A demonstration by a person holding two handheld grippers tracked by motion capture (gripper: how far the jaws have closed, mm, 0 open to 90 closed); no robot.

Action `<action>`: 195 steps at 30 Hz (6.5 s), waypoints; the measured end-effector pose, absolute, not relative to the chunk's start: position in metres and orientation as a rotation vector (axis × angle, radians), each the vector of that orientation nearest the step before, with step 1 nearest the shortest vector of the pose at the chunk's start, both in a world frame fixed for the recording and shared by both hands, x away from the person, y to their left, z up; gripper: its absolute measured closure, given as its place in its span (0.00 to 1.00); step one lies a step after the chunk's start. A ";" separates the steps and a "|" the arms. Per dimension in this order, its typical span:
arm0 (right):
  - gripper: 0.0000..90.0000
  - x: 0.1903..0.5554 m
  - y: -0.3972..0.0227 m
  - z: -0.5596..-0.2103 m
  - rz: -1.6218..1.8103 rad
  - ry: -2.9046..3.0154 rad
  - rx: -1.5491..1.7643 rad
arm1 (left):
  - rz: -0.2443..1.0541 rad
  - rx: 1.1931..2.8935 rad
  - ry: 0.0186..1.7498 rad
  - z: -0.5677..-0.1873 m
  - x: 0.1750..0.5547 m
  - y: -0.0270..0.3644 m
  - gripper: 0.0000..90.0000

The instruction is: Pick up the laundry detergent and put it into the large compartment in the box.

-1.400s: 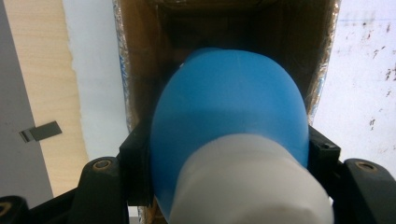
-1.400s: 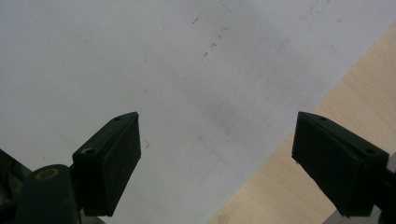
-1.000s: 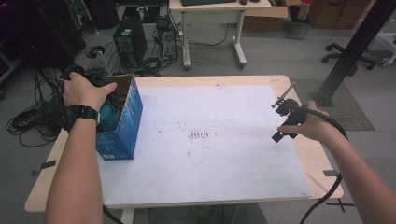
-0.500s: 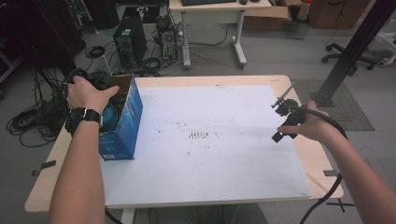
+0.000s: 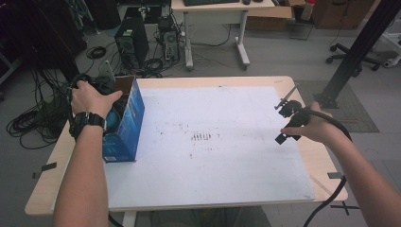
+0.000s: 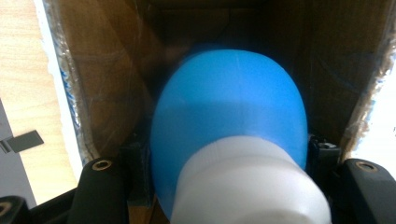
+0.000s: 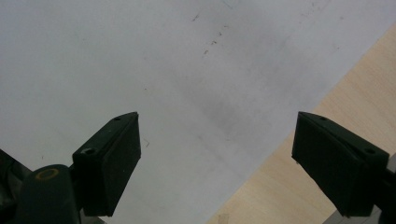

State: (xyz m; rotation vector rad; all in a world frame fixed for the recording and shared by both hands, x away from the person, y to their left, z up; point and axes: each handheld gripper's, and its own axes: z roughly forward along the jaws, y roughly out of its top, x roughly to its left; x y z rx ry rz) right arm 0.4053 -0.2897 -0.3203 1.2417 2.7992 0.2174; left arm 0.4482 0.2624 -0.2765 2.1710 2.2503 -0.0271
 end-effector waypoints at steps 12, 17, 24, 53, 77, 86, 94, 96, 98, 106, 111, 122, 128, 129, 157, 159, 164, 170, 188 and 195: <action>0.17 0.405 -0.288 -0.319 0.217 2.799 1.241 | -0.027 2.170 2.247 -0.281 0.448 0.262 0.41; 0.17 0.404 -0.288 -0.321 0.215 2.803 1.238 | -0.028 2.180 2.245 -0.281 0.449 0.261 0.41; 0.17 0.404 -0.289 -0.322 0.215 2.802 1.244 | -0.022 2.183 2.241 -0.282 0.450 0.259 0.41; 0.17 0.403 -0.290 -0.325 0.217 2.807 1.246 | -0.006 2.157 2.254 -0.274 0.444 0.264 0.28; 0.17 0.403 -0.288 -0.325 0.225 2.809 1.238 | 0.054 2.154 2.269 -0.253 0.440 0.260 0.22; 0.17 0.402 -0.289 -0.324 0.228 2.808 1.237 | 0.068 2.166 2.258 -0.242 0.439 0.256 0.20; 0.17 0.401 -0.290 -0.323 0.234 2.806 1.243 | 0.090 2.160 2.253 -0.232 0.439 0.254 0.19; 0.17 0.401 -0.290 -0.324 0.231 2.807 1.240 | 0.102 2.157 2.252 -0.229 0.438 0.253 0.19; 0.17 0.401 -0.291 -0.324 0.231 2.808 1.240 | 0.102 2.163 2.252 -0.227 0.438 0.253 0.18; 0.17 0.401 -0.290 -0.322 0.241 2.806 1.237 | 0.122 2.177 2.230 -0.215 0.438 0.247 0.16; 0.17 0.400 -0.291 -0.323 0.239 2.808 1.238 | 0.139 2.181 2.208 -0.208 0.437 0.243 0.15; 0.17 0.399 -0.292 -0.321 0.249 2.804 1.239 | 0.180 2.199 2.150 -0.192 0.438 0.227 0.14; 0.17 0.398 -0.295 -0.320 0.250 2.800 1.242 | 0.188 2.225 2.117 -0.186 0.438 0.217 0.14; 0.17 0.398 -0.295 -0.320 0.249 2.799 1.244 | 0.188 2.232 2.112 -0.186 0.438 0.215 0.14; 0.17 0.394 -0.299 -0.316 0.256 2.791 1.247 | 0.160 2.394 1.915 -0.188 0.444 0.164 0.14; 0.17 0.395 -0.298 -0.316 0.258 2.792 1.246 | 0.159 2.398 1.911 -0.189 0.445 0.161 0.14; 0.17 0.394 -0.297 -0.316 0.256 2.795 1.241 | 0.145 2.415 1.888 -0.194 0.446 0.151 0.14; 0.17 0.394 -0.298 -0.317 0.259 2.794 1.245 | 0.132 2.442 1.858 -0.201 0.448 0.139 0.14; 0.17 0.392 -0.299 -0.318 0.269 2.793 1.242 | 0.090 2.511 1.790 -0.226 0.454 0.105 0.14; 0.17 0.393 -0.300 -0.320 0.269 2.797 1.241 | 0.060 2.517 1.763 -0.237 0.455 0.093 0.14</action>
